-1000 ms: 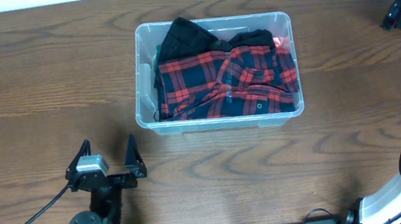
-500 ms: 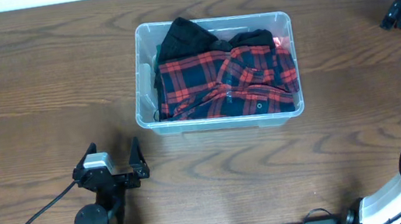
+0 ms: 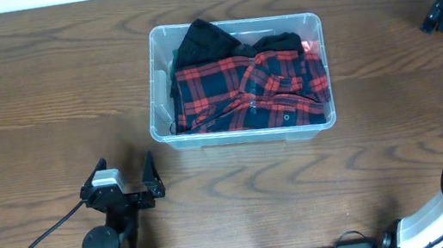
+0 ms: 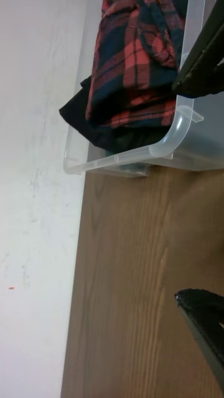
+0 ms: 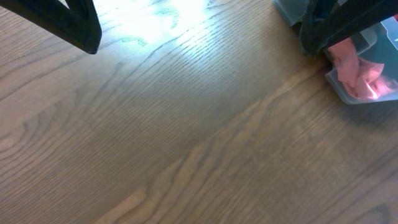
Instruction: Pack container
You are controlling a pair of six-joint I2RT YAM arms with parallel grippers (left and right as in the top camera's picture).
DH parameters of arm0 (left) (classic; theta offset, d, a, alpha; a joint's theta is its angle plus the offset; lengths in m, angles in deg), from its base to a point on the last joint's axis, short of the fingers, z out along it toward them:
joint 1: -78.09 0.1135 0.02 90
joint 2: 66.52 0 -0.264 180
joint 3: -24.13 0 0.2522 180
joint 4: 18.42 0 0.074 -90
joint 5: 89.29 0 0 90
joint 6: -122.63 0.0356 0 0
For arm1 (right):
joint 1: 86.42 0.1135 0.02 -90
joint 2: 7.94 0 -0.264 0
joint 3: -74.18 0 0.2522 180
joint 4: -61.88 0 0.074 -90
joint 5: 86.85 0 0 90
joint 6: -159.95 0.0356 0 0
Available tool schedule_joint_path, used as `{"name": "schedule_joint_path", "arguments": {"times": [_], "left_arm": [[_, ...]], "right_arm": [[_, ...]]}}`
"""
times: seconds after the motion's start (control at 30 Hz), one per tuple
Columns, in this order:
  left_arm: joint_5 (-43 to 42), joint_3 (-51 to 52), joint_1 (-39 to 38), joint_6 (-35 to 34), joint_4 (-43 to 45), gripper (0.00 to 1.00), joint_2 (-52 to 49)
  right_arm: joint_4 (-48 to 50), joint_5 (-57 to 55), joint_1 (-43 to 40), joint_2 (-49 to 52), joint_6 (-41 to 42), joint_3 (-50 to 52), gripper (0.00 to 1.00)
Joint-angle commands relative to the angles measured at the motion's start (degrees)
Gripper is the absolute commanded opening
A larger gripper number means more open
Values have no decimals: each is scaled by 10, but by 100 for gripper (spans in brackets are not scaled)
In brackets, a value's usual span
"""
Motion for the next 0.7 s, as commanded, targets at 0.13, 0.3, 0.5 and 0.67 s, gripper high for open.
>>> {"name": "schedule_joint_path", "arguments": {"times": [0.13, 0.3, 0.5, 0.67], "left_arm": [[-10, 8, -2, -5, -21, 98, 4], [-10, 8, -2, -6, -21, 98, 4], [-10, 8, -2, -6, -21, 98, 4], [-10, 8, -2, -5, -21, 98, 3]], "right_arm": [[0, -2, -1, 2, 4, 2, 99], [0, -2, -1, 2, 4, 2, 99], [0, -2, 4, 4, 4, 2, 99], [0, -2, 33, -37, 4, 2, 99]]}}
